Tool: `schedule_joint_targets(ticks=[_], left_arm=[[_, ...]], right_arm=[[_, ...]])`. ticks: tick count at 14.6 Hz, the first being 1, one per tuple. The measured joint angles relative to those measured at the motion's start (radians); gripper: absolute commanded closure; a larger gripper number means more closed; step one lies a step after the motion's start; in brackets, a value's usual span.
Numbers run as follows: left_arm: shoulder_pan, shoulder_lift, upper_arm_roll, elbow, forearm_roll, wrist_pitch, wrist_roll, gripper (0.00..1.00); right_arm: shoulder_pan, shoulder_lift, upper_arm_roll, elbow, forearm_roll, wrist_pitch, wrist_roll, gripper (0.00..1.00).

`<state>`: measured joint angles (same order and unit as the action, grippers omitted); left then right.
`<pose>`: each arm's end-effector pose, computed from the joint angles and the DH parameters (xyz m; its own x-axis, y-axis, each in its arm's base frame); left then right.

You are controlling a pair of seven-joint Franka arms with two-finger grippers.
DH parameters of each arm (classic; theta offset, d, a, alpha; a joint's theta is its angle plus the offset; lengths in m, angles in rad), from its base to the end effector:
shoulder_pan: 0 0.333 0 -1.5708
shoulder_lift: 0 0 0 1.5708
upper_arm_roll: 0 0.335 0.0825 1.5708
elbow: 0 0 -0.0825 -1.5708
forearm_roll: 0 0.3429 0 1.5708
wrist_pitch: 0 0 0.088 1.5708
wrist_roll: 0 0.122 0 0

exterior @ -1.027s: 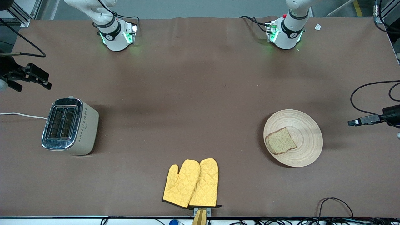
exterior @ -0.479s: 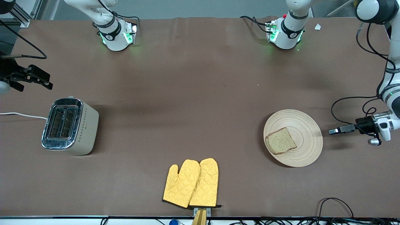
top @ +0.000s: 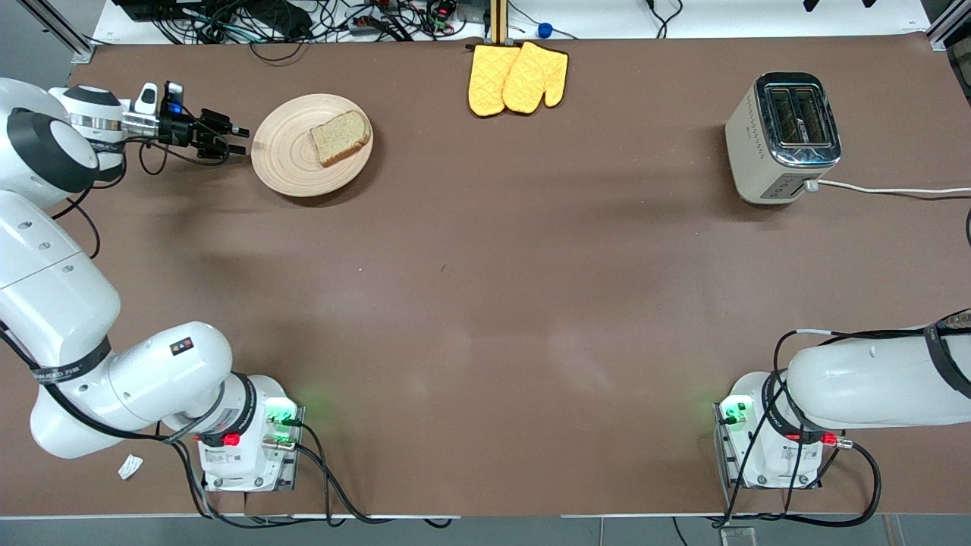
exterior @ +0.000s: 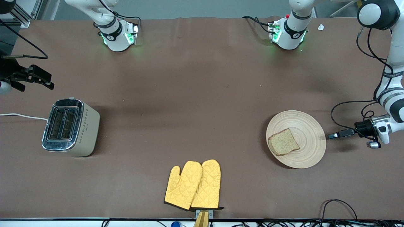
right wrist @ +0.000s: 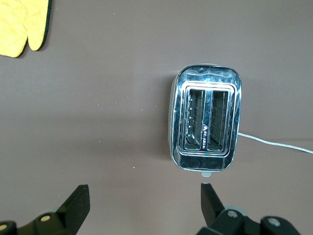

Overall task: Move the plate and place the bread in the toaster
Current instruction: 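Reach the left gripper to the wooden plate rim and grip it, then slide the wooden plate with the left gripper toward the toaster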

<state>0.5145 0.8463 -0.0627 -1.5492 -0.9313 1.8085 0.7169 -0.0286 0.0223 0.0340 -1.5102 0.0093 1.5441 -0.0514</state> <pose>0.6033 0.2122 0.1784 0.9726 0.2118 -0.0955 0.1922 -0.5027 0.8428 0.5188 0.0037 0.6407 0.9983 0.0570 0.0121 0.0571 -0.9983 -0.0094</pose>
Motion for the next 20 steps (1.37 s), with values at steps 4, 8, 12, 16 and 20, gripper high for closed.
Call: schedule_joint_targets(ticks=[4,8,12,16,20], left_arm=[[-0.018,0.038,-0.008,0.022,-0.027,0.001,0.000,0.65],[-0.036,0.045,-0.009,0.031,-0.031,0.002,0.000,0.93],[-0.043,0.045,-0.011,0.037,-0.040,-0.003,0.017,1.00],[-0.052,0.046,-0.013,0.064,-0.022,-0.003,0.054,1.00],[-0.079,0.037,-0.114,0.097,-0.007,-0.026,0.028,1.00]], right_arm=[[0.000,0.000,0.000,0.000,0.000,0.000,0.000,0.00],[0.000,0.000,0.000,0.000,0.000,0.001,0.000,0.00],[0.000,0.000,0.000,0.000,-0.001,0.002,0.000,0.00],[0.000,0.000,-0.001,0.000,-0.001,0.002,0.000,0.00],[0.000,0.002,-0.001,-0.001,-0.001,0.004,0.000,0.00]])
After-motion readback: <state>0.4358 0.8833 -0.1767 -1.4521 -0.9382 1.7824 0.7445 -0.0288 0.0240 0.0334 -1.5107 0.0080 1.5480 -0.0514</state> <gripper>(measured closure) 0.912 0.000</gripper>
